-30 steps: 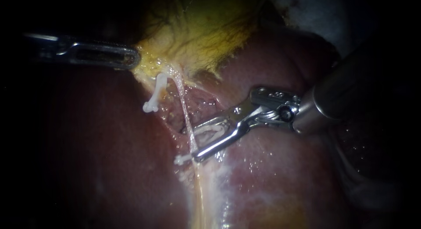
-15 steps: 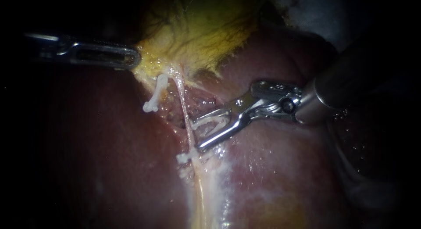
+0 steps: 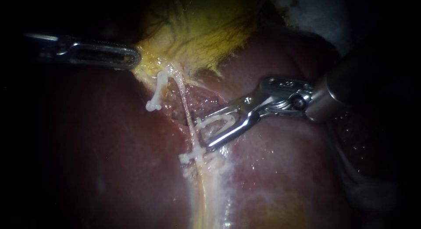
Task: Clipping second clip right tube
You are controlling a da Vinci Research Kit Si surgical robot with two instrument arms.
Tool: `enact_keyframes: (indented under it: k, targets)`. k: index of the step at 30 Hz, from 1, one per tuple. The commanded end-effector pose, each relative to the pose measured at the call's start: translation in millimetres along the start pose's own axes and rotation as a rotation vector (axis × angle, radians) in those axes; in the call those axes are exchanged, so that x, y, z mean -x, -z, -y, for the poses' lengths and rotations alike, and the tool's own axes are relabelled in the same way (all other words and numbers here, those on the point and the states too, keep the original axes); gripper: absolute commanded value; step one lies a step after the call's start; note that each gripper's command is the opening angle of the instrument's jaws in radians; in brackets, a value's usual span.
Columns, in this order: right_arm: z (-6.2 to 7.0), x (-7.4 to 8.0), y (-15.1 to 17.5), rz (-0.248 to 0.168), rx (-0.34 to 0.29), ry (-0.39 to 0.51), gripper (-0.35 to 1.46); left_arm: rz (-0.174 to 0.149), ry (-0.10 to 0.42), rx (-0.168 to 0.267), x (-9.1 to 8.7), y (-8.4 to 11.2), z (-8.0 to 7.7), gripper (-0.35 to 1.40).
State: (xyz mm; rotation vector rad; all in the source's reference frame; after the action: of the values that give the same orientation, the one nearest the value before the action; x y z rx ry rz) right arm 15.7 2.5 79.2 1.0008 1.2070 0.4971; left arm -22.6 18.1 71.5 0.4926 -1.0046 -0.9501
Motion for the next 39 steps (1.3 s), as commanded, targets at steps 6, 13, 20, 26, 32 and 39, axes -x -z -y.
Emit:
enact_keyframes:
  k: [6,13,20,26,32,39]
  targets:
    - [0.1,-0.3,0.0,0.000,-0.002,0.021,0.53,0.000,0.000,0.000,0.0,0.0,0.0,-0.35]
    - [0.3,-0.4,-0.6,0.004,0.009,0.034,0.53,0.000,0.000,0.000,0.0,0.1,0.0,-0.35]
    - [0.8,-0.2,-1.1,0.007,0.004,0.034,0.53,0.000,0.000,0.000,0.0,0.1,0.0,-0.35]
    - [0.9,0.0,-2.6,0.015,-0.006,0.037,0.53,0.000,0.000,0.000,0.0,0.1,0.0,-0.35]
    - [1.0,0.5,-4.1,0.015,-0.016,0.041,0.53,0.000,0.000,0.000,0.0,0.1,0.0,-0.35]
    - [1.3,0.7,-5.7,-0.045,-0.067,0.036,0.53,0.000,0.000,0.000,0.0,0.1,0.1,-0.35]
